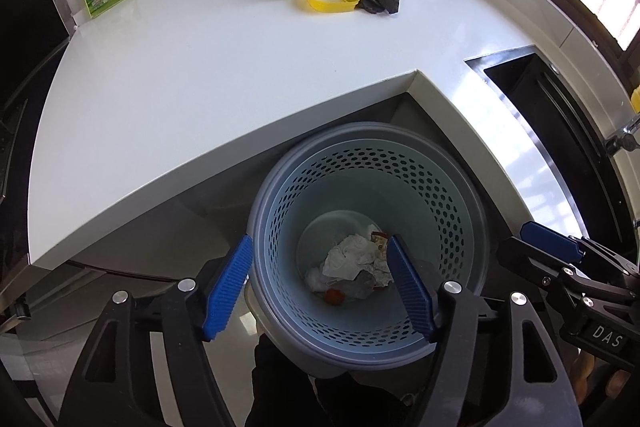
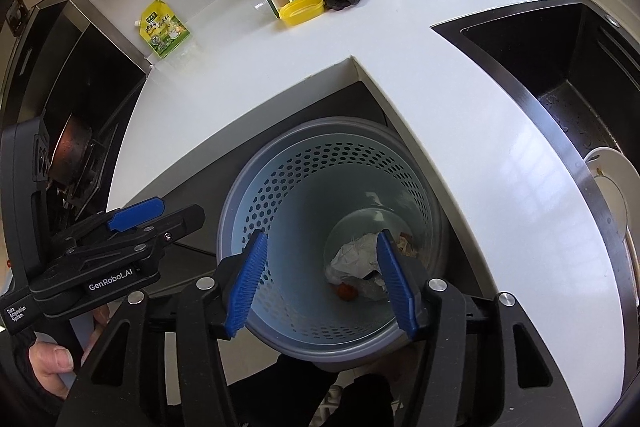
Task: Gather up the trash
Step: 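Open both tools to drop the tangerine and paper into the basket, then move both tools back over the countertop toward the black cloth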
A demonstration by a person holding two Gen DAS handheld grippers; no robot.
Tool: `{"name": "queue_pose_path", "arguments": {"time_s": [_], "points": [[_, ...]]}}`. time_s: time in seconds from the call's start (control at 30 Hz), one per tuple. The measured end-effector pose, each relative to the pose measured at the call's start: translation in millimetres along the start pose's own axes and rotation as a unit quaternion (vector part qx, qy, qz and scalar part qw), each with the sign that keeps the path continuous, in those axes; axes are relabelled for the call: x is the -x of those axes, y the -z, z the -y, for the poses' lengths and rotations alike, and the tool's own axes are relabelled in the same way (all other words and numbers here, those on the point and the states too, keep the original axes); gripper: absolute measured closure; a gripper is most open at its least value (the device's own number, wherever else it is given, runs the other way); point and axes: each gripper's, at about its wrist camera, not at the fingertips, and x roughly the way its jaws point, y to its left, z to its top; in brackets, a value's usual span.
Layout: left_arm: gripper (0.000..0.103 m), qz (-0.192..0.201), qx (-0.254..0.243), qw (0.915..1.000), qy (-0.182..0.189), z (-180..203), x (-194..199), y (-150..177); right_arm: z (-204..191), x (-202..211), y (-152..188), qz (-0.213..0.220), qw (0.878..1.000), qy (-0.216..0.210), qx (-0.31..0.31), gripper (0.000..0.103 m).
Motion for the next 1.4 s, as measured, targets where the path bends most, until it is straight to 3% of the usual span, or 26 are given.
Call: {"name": "queue_pose_path", "arguments": {"time_s": [0.63, 1.4], "points": [[0.032, 0.061, 0.006, 0.9981, -0.004, -19.9, 34.2, -50.6, -10.9, 20.7, -45.0, 0.048, 0.999, 0.0, 0.002, 0.044], [0.028, 0.091, 0.008, 0.9959, 0.002, -76.9, 23.2, -132.9, -31.0, -7.2, -126.0, 0.074, 0.997, 0.022, -0.009, 0.042]]}}
